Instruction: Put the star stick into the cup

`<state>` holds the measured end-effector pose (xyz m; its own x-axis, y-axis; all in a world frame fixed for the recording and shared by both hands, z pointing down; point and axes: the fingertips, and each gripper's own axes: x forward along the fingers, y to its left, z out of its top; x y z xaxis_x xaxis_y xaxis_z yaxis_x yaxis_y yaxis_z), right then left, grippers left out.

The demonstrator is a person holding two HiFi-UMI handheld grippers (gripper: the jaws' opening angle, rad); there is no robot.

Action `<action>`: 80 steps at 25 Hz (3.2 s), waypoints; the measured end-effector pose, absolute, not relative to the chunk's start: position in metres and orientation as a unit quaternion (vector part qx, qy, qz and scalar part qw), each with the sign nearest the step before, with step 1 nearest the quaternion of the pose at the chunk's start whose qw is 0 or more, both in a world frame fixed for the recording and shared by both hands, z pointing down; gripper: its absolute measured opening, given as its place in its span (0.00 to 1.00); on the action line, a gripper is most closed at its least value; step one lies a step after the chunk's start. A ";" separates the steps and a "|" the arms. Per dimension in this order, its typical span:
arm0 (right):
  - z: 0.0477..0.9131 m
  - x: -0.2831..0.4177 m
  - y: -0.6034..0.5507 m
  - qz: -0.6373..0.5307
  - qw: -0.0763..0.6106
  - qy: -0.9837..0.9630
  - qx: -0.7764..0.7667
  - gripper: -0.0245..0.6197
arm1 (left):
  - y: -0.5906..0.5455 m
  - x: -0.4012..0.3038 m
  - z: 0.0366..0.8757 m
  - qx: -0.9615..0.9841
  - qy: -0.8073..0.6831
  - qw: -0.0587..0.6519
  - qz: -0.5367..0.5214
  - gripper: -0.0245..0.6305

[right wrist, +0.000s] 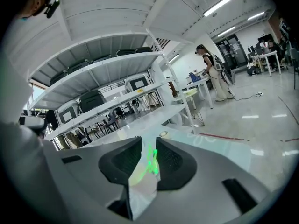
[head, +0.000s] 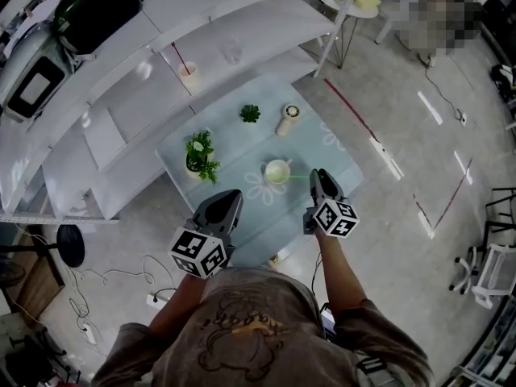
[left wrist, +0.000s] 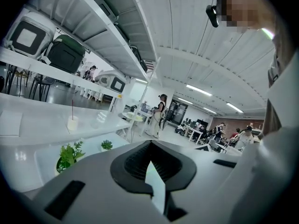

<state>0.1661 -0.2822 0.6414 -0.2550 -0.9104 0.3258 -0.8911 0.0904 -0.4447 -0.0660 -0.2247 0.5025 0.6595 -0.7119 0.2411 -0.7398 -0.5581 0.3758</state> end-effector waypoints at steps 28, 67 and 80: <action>0.524 0.185 -0.200 -0.201 0.003 0.780 -0.593 0.18 | -0.215 0.000 0.474 0.919 -0.340 0.200 0.015 0.07; 0.499 0.154 -0.157 -0.158 0.006 0.792 -0.590 0.04 | -0.213 -0.019 0.470 0.912 -0.373 0.171 0.020 0.07; 0.501 0.156 -0.152 -0.166 0.009 0.789 -0.591 0.04 | -0.207 -0.021 0.470 0.911 -0.370 0.178 0.020 0.07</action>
<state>0.1561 -0.1517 0.5014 -0.3007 -0.9362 0.1821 -0.9300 0.2455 -0.2736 -0.0207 -0.2071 0.4697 0.7252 -0.6677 0.1680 -0.6818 -0.6624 0.3104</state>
